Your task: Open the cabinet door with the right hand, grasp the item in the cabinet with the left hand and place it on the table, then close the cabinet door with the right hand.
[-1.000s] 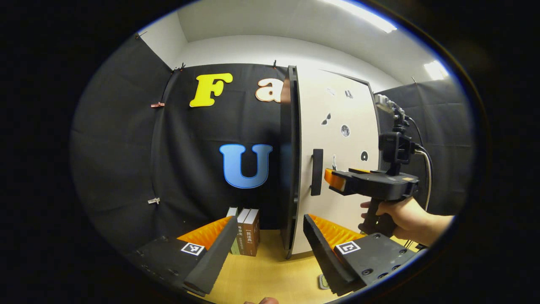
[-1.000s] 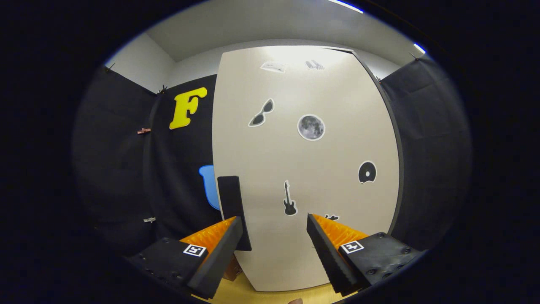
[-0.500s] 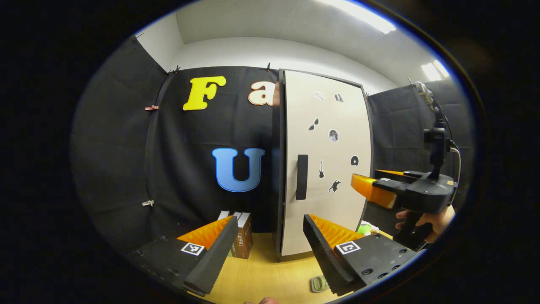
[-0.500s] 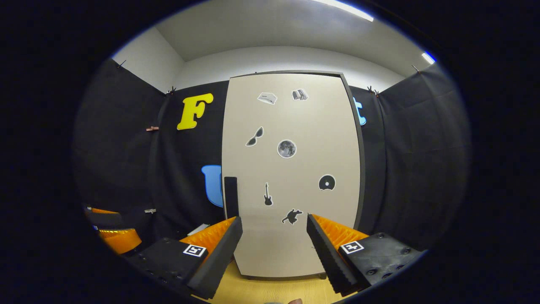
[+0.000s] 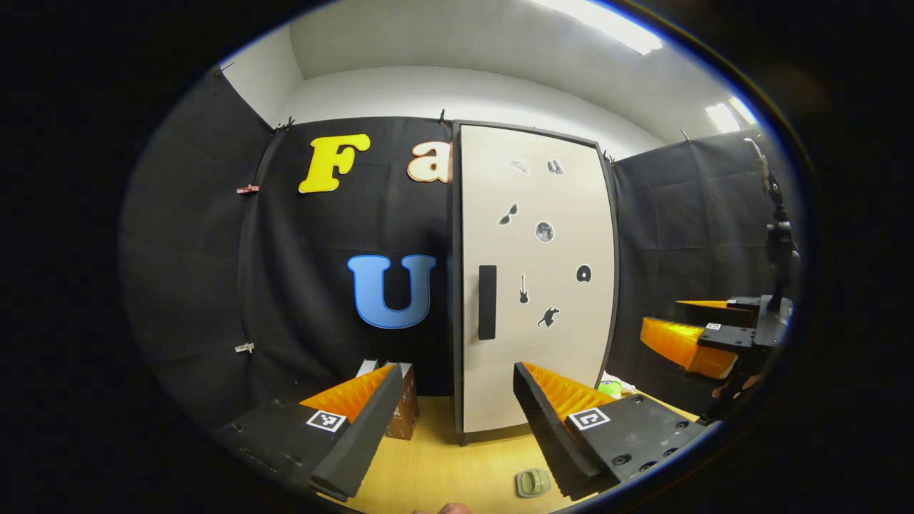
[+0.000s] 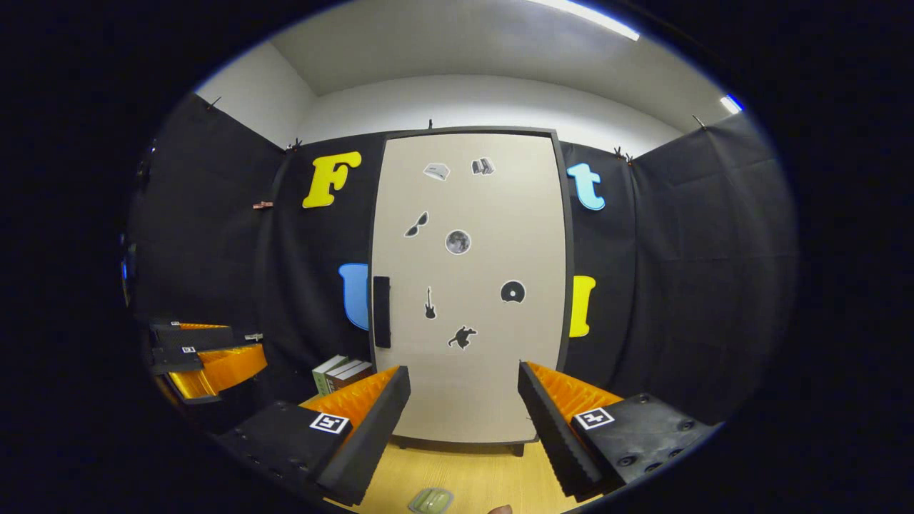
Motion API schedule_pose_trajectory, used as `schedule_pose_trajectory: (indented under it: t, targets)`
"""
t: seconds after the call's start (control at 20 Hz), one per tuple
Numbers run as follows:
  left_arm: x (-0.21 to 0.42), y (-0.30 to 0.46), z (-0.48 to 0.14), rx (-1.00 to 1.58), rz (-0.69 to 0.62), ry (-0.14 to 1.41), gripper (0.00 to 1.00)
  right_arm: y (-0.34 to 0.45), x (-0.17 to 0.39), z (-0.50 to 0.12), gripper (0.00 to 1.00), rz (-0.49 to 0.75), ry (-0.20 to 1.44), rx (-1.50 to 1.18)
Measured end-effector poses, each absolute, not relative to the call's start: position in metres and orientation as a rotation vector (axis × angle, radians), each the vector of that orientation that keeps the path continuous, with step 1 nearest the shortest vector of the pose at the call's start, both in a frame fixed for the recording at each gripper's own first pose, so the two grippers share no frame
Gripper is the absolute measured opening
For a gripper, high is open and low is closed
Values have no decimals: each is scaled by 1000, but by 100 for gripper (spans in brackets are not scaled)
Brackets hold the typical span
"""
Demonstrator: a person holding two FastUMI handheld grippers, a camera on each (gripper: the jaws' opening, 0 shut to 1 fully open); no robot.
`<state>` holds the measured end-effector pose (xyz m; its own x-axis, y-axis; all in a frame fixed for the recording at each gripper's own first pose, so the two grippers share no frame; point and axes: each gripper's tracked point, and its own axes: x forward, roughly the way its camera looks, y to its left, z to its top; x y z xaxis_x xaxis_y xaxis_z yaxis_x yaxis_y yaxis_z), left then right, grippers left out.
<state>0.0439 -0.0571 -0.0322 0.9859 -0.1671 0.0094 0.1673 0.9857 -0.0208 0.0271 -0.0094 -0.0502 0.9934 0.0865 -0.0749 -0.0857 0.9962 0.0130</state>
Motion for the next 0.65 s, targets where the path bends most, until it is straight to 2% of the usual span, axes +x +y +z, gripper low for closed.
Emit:
schedule_pose_trajectory:
  t: [0.65]
  targets:
    - [54,-91,-30,-2,-244,-17,97,-45,-1,-50,98,-23,58,51]
